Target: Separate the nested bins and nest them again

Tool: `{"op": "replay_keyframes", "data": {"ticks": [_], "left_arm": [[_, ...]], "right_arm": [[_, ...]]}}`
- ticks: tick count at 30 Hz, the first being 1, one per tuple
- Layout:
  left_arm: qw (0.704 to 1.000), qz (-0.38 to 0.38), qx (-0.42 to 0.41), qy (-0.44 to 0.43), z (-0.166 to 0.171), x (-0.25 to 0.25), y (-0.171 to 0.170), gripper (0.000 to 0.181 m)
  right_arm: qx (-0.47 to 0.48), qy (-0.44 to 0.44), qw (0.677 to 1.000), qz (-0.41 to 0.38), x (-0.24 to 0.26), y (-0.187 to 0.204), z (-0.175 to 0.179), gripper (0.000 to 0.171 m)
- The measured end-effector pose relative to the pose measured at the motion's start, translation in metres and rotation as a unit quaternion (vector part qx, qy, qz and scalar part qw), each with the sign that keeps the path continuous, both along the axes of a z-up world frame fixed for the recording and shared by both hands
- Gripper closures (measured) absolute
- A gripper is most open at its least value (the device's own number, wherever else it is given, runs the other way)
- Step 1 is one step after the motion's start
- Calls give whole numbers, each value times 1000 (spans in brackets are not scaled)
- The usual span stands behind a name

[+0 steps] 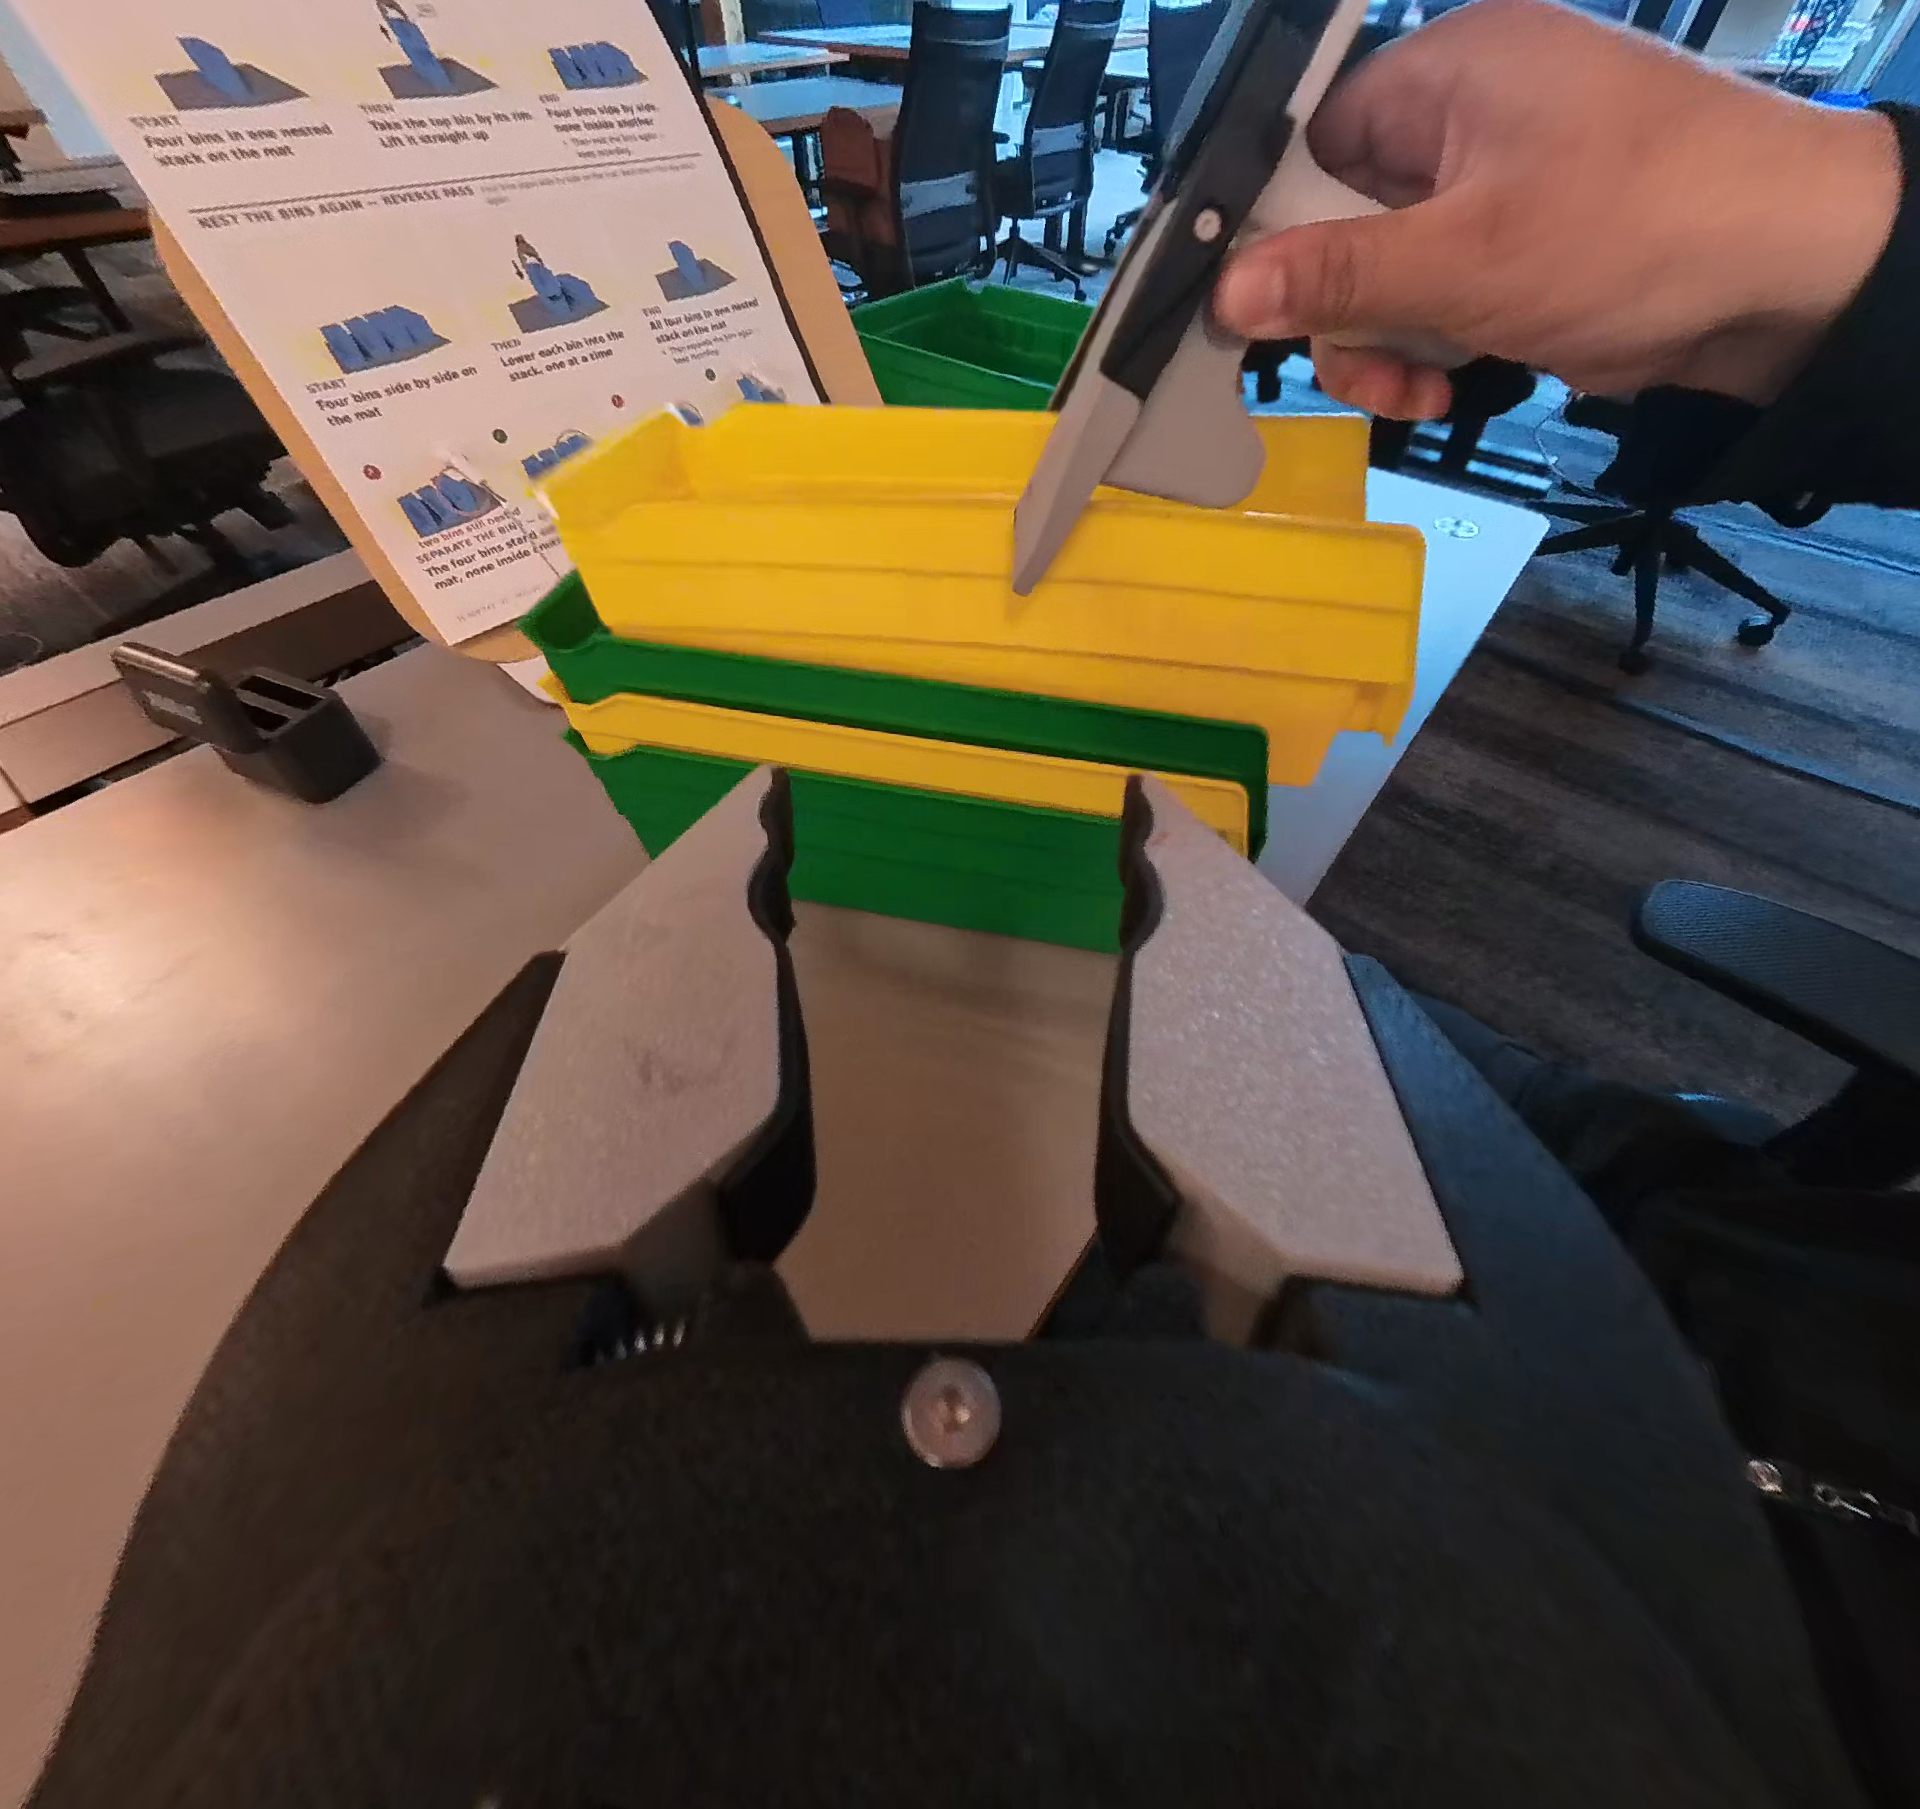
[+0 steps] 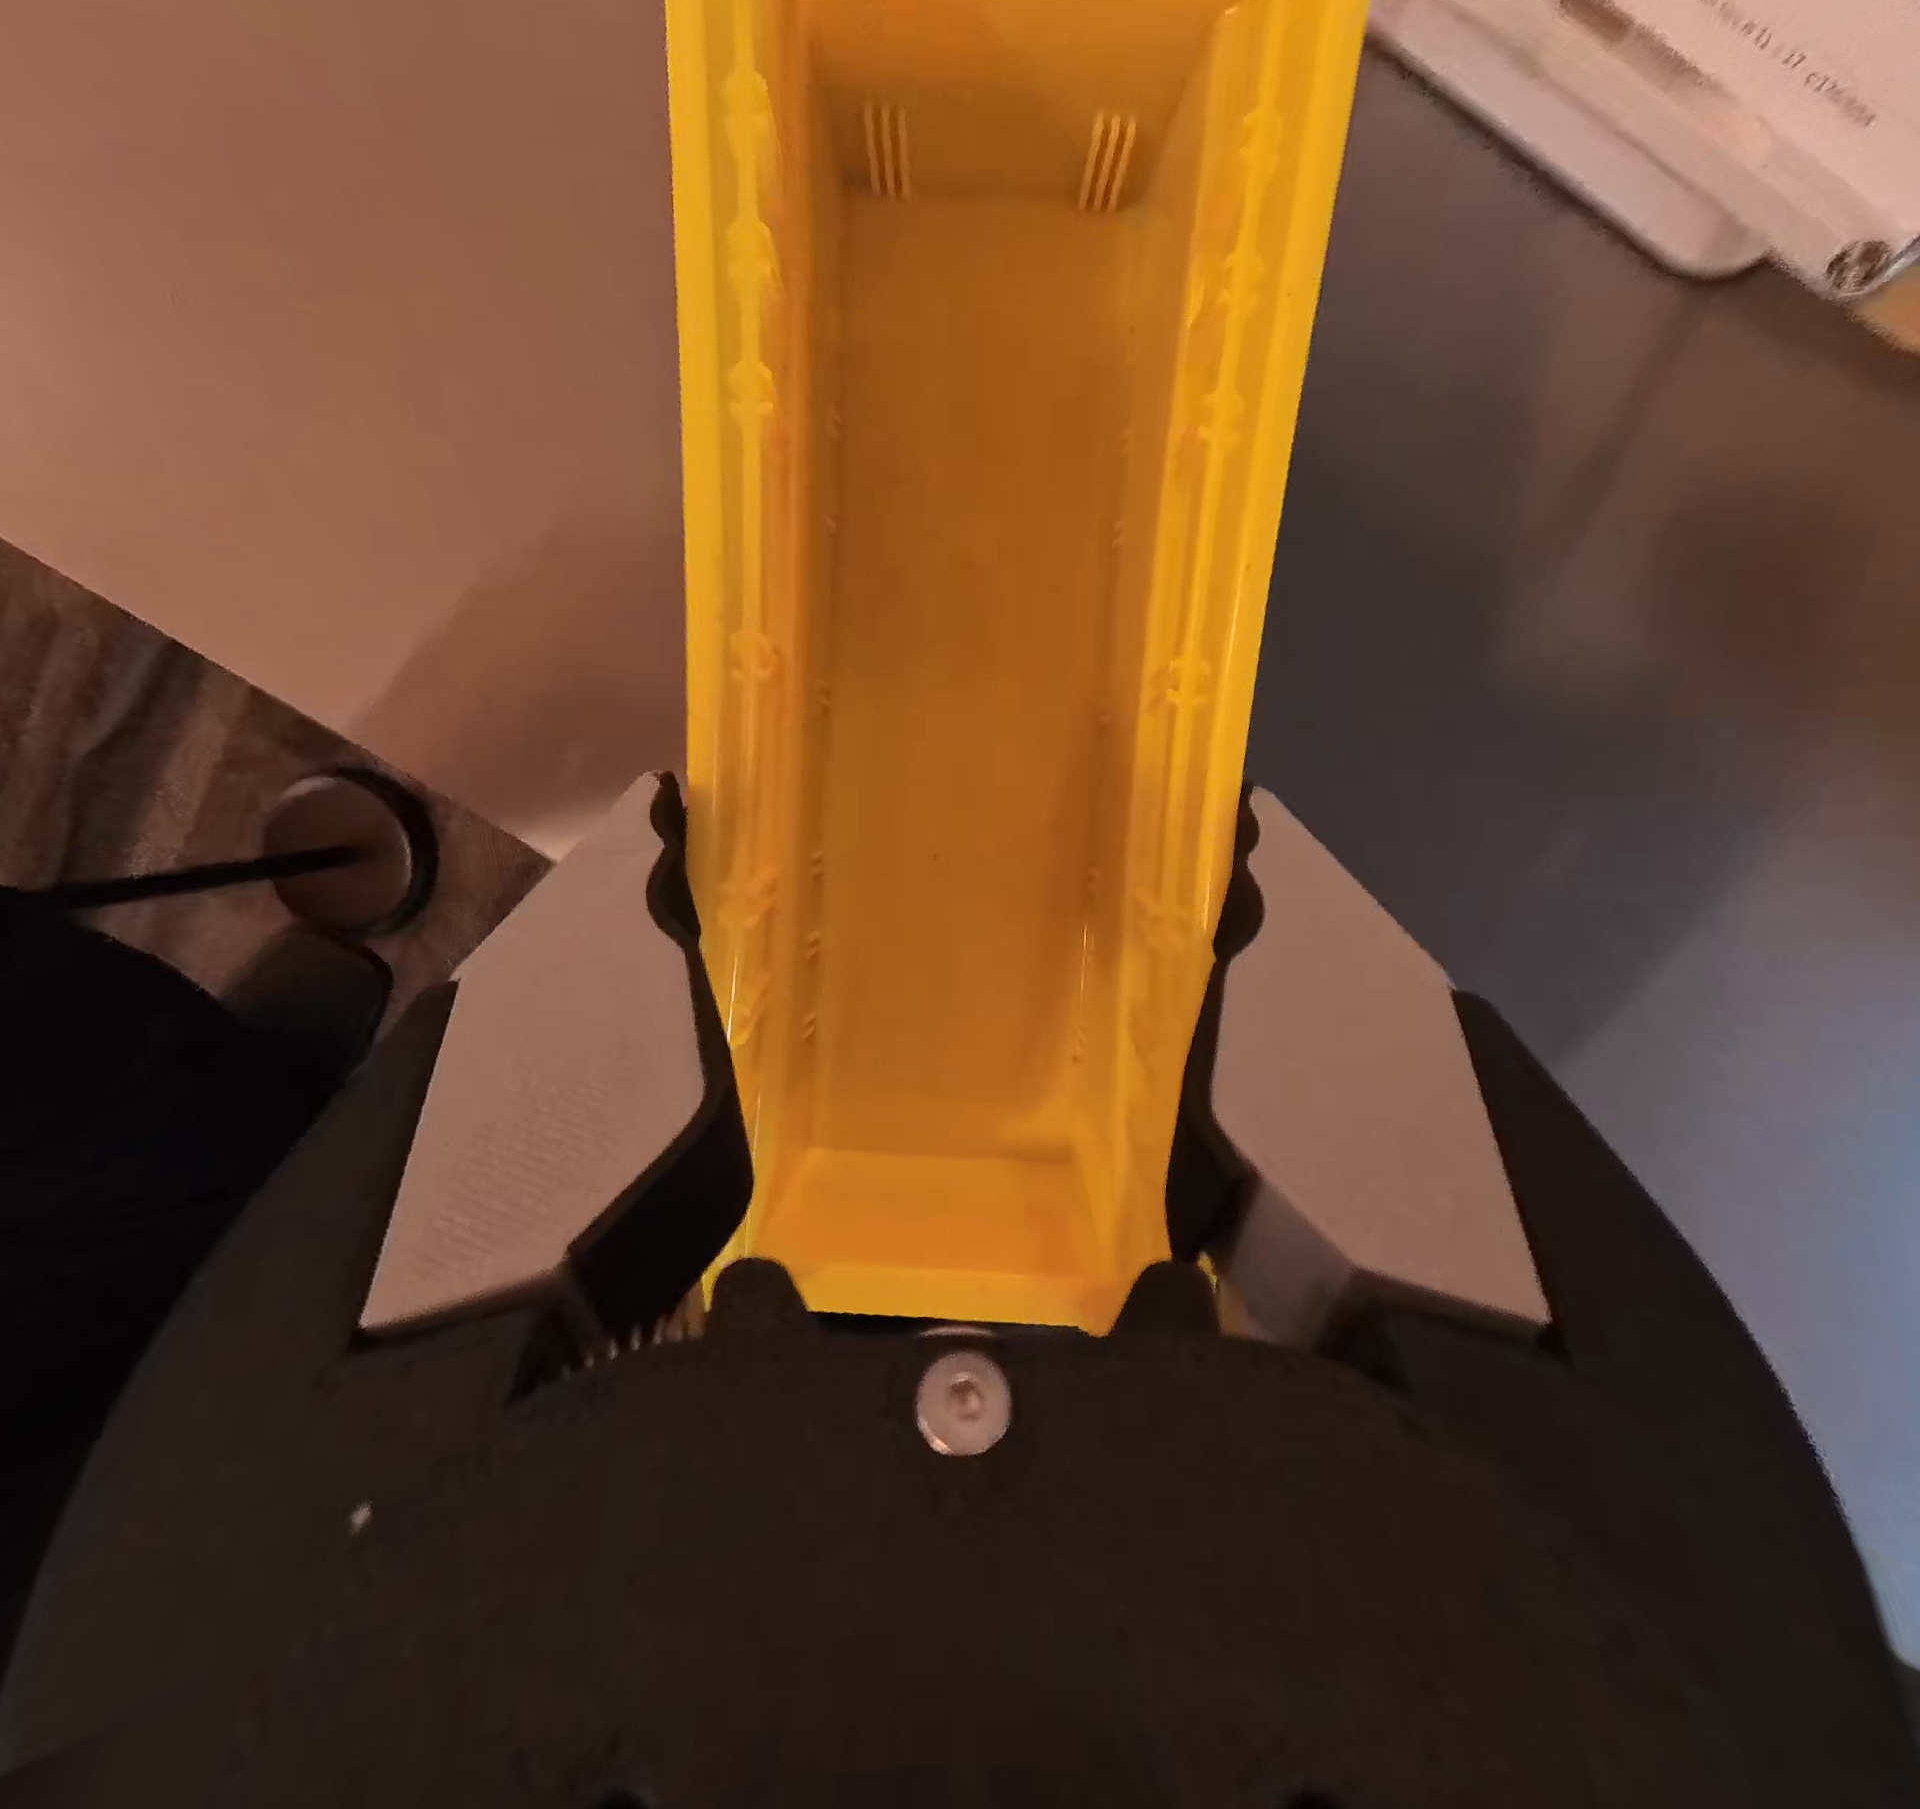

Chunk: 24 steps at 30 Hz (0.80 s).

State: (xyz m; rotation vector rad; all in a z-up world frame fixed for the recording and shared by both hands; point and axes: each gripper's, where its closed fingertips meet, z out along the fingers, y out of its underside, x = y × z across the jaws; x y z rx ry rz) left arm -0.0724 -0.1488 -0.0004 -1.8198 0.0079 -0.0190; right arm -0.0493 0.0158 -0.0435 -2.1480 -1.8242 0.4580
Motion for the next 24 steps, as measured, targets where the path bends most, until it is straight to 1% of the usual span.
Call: {"op": "replay_keyframes", "data": {"ticks": [2, 4, 7, 10, 14, 16, 18, 21, 24], "left_arm": [[1000, 0, 5, -1, 2, 0, -1, 120], [1000, -1, 5, -2, 2, 1, -1, 120], [1000, -4, 0, 2, 1, 4, 0, 120], [1000, -5, -1, 8, 2, 7, -1, 120], [1000, -5, 3, 4, 3, 6, 0, 120], [1000, -3, -1, 4, 1, 5, 1, 120], [1000, -4, -2, 4, 1, 5, 1, 120], [1000, -4, -2, 5, 0, 5, 1, 120], [1000, -3, 0, 2, 1, 3, 0, 120]], "right_arm": [[7, 43, 999, -3, -8, 2, 14, 70], [10, 68, 998, -14, -14, 7, 23, 69], [3, 50, 999, -21, -14, 6, 11, 68], [21, 25, 999, -8, -11, 2, -5, 67], [27, 25, 999, -9, -15, 2, -9, 66], [26, 35, 999, -10, -18, 1, -10, 65], [30, 50, 998, -7, -21, 0, -9, 68], [50, 87, 995, -2, -26, 3, 1, 71], [29, 86, 996, -11, -24, 6, -9, 68]]}}
